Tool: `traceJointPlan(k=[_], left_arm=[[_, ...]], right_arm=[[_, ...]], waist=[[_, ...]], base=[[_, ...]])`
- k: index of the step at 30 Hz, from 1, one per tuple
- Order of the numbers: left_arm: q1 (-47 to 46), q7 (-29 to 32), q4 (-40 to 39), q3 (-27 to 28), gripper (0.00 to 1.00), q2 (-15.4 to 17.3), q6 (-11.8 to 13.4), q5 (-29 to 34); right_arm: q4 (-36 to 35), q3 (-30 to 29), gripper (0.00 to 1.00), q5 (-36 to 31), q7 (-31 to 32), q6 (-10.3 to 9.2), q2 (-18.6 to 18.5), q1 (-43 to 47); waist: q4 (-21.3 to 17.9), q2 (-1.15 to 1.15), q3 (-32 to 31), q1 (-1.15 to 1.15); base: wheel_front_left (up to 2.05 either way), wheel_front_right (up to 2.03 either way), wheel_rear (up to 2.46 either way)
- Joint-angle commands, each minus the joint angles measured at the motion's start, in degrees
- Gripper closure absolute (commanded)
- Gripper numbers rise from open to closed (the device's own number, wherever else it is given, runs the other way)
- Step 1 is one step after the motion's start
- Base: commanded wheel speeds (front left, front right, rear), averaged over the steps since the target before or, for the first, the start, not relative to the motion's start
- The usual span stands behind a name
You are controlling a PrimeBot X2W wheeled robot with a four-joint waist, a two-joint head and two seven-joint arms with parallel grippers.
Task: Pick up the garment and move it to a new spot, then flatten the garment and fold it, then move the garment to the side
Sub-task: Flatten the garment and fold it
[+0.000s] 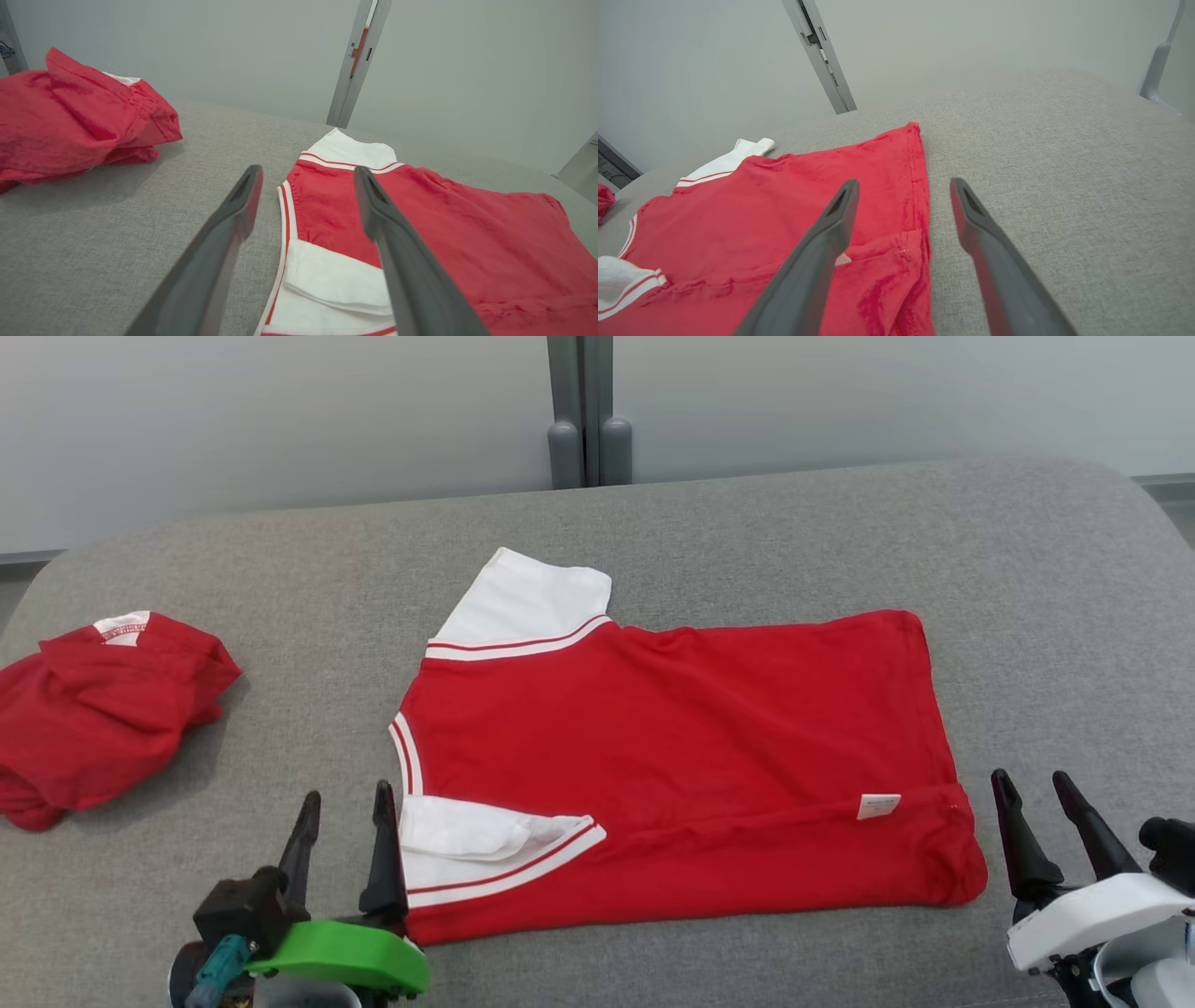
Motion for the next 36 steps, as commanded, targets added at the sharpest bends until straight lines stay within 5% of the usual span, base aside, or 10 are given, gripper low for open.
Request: traceJointPlan(k=[1,16,29,36], left_arm=[[-1.1,-0.2,-0.6,0.5,0.0,0.2,0.2,0.8],[-1.1,-0.1,-6.1,4.6,0.0,3.0,-0.5,7.8],[5.3,-0.1,-8.5,5.9,0.0,4.6,-3.0,9.1],[6.3,-0.1,-8.6,6.6,0.0,3.7,-2.3,9.0]], right_arm=[[-1.2,-0.5,0.0,-1.3,-0.4,-0.05,0.8,0.1],[-13.0,-3.4,0.0,-11.3,-0.8,-0.05,5.6,3.4],[-16.3,-6.5,0.0,-12.6,-0.7,-0.05,7.2,7.9],[-17.4,-6.6,0.0,-13.1,0.1,-0.05,8.4,8.9]], waist=[[-0.2,0.0,-0.5,0.0],[-0.9,0.0,-3.6,0.0],[0.2,0.0,-4.9,0.0],[0.9,0.0,-5.2,0.0]], base=[[0.0,0.0,0.0],[0.0,0.0,0.0],[0.0,0.0,0.0],[0.0,0.0,0.0]])
